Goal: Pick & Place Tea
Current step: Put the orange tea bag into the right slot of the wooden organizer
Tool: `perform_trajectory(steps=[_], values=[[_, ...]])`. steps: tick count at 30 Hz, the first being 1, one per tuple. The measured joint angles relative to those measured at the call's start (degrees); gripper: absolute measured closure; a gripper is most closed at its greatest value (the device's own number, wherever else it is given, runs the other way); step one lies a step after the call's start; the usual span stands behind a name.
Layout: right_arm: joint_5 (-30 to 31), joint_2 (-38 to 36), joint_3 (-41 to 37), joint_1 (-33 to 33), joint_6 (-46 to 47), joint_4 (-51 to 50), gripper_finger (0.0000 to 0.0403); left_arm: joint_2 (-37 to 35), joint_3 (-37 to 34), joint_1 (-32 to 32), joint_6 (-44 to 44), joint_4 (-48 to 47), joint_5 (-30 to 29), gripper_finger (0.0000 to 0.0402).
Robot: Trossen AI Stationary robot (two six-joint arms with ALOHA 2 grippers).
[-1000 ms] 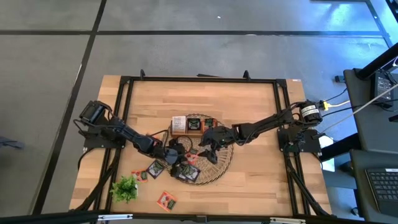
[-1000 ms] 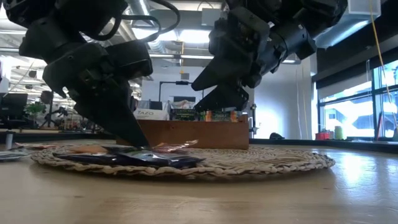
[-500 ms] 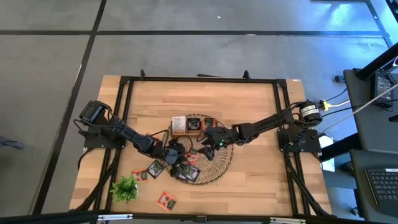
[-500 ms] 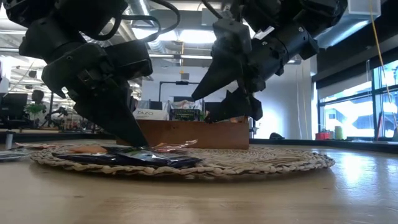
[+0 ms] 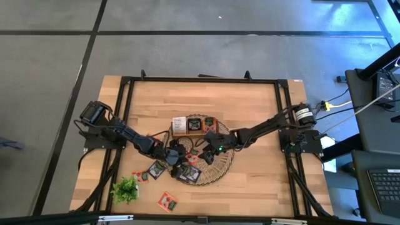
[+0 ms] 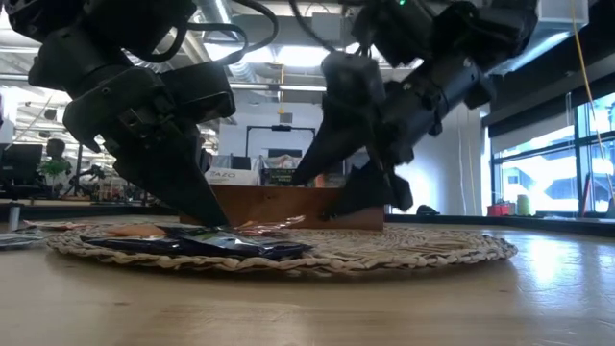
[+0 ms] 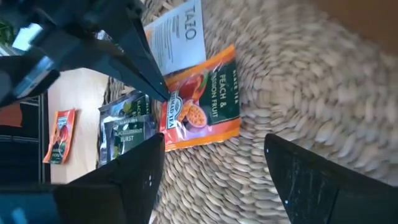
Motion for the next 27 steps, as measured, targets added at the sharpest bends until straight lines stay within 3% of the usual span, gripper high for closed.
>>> perform_trajectory(steps=[15, 20, 27], values=[[-2.2, 6.1, 4.5, -0.3, 0.4, 1.4, 0.0141, 0.0, -0.1, 0.0, 0.0, 0.2, 0.0, 0.04], [-3.2, 6.8, 4.8, -0.7, 0.2, 1.5, 0.0178, 0.0, -0.1, -0.1, 0.1, 0.3, 0.4, 0.04], [-3.0, 6.8, 4.7, -0.7, 0.0, 0.8, 0.026, 0.0, -0.1, 0.0, 0.2, 0.3, 0.4, 0.04]])
